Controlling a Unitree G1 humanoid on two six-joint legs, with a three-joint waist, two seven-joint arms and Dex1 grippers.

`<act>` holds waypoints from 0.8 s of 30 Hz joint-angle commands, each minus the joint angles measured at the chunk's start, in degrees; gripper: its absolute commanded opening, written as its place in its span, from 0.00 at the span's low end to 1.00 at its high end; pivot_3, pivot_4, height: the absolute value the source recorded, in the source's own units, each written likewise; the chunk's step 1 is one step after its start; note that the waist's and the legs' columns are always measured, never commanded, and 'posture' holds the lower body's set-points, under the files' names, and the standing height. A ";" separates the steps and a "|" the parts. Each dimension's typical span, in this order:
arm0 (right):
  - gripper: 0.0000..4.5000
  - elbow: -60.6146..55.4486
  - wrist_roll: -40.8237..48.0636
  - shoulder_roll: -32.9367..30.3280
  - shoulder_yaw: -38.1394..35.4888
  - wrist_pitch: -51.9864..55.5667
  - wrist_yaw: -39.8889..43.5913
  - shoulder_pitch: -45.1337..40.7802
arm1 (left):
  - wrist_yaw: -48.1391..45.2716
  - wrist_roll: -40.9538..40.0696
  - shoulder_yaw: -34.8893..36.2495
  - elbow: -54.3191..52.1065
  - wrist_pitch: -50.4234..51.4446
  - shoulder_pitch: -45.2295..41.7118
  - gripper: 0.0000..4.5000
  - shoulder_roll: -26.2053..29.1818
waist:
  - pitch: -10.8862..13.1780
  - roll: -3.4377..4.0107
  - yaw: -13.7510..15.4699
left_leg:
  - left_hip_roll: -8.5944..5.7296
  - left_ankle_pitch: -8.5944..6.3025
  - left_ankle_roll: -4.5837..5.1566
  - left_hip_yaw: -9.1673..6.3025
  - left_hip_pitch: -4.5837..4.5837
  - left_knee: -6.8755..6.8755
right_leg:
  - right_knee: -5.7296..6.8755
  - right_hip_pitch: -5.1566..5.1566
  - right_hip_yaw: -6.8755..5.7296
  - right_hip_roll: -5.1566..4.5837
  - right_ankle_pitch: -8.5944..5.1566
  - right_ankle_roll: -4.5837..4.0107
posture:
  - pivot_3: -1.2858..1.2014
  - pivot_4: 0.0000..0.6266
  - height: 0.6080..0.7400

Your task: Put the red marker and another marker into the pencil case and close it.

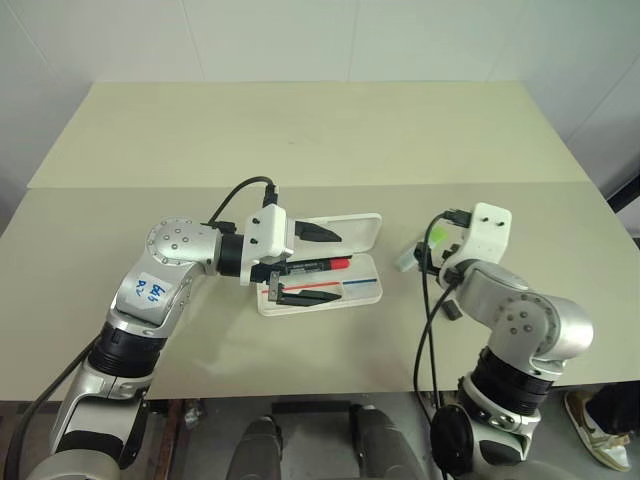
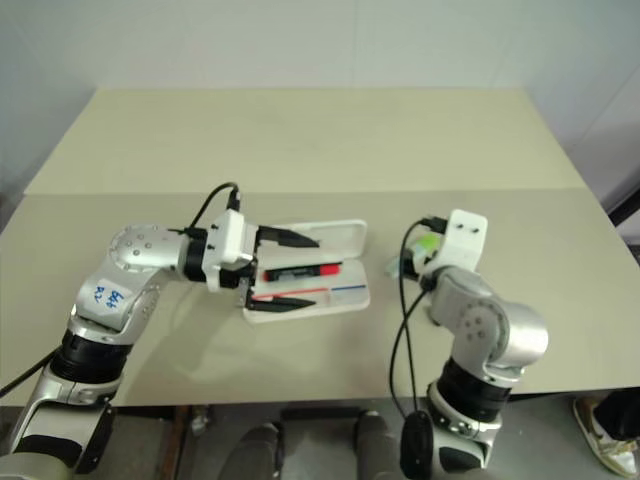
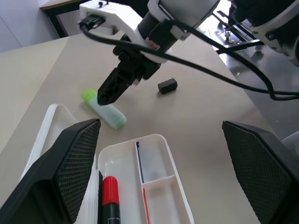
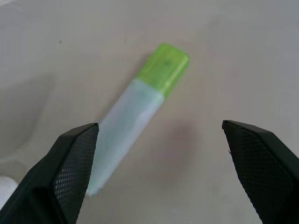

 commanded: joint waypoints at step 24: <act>1.00 6.49 -11.33 12.46 1.32 -10.80 -6.87 -3.12 | 1.69 -1.61 2.05 -6.33 3.14 1.25 1.00 2.93 | 0.01 0.04 -0.52 | 0.00 0.03 0.00 0.00 0.03 -0.30 | -0.03 -0.11 -0.01 -0.01 -0.06 -0.07 | 0.52 0.24 1.00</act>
